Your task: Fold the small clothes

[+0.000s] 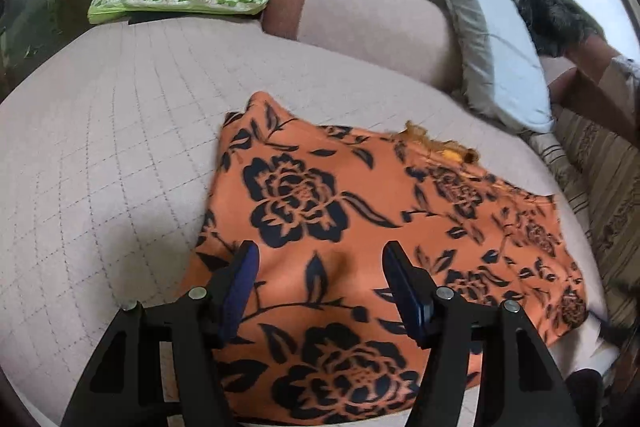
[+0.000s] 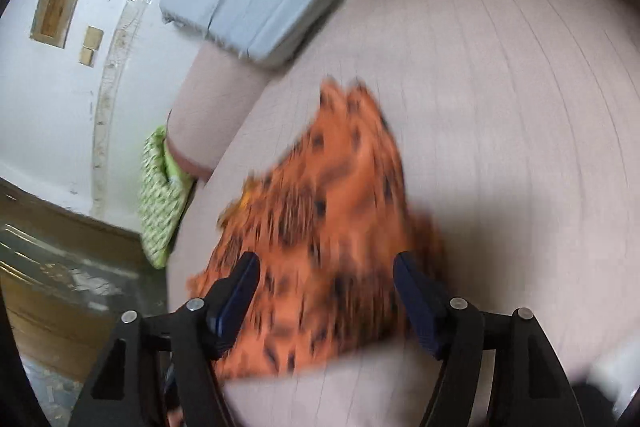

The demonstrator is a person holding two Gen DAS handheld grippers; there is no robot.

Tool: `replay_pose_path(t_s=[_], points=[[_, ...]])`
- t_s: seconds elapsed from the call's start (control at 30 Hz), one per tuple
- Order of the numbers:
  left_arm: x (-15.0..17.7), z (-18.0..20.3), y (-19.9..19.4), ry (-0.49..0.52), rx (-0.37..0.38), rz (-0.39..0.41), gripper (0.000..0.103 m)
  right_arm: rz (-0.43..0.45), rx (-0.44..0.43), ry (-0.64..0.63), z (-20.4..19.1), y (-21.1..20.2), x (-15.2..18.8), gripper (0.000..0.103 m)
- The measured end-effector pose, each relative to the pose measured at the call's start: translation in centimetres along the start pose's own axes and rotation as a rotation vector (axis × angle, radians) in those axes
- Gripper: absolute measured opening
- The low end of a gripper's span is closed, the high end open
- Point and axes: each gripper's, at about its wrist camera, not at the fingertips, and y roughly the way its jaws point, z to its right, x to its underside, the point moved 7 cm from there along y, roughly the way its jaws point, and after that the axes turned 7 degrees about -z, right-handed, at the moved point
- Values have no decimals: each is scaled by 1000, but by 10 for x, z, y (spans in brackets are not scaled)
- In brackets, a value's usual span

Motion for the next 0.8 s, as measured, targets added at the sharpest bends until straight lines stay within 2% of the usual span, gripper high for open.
replay_pose_path(t_s=[0.1, 0.17, 0.2, 0.23, 0.3, 0.43, 0.57, 0.8], points=[[-1, 12, -2, 20, 22, 12, 66, -37, 5, 75, 25, 9, 29, 74], [0, 19, 2, 40, 26, 9, 66, 8, 15, 114, 27, 11, 27, 74], [2, 21, 2, 52, 22, 7, 66, 29, -12, 124, 24, 13, 23, 75], [3, 22, 2, 58, 20, 5, 66, 33, -26, 124, 22, 16, 19, 75], [5, 25, 2, 58, 29, 0, 66, 21, 4, 184, 30, 23, 14, 75], [6, 28, 1, 64, 30, 7, 67, 37, -32, 290, 38, 28, 7, 75], [7, 31, -1, 86, 30, 8, 67, 56, -24, 295, 38, 29, 1, 76], [6, 29, 3, 67, 36, -8, 68, 76, 11, 244, 35, 27, -13, 76]])
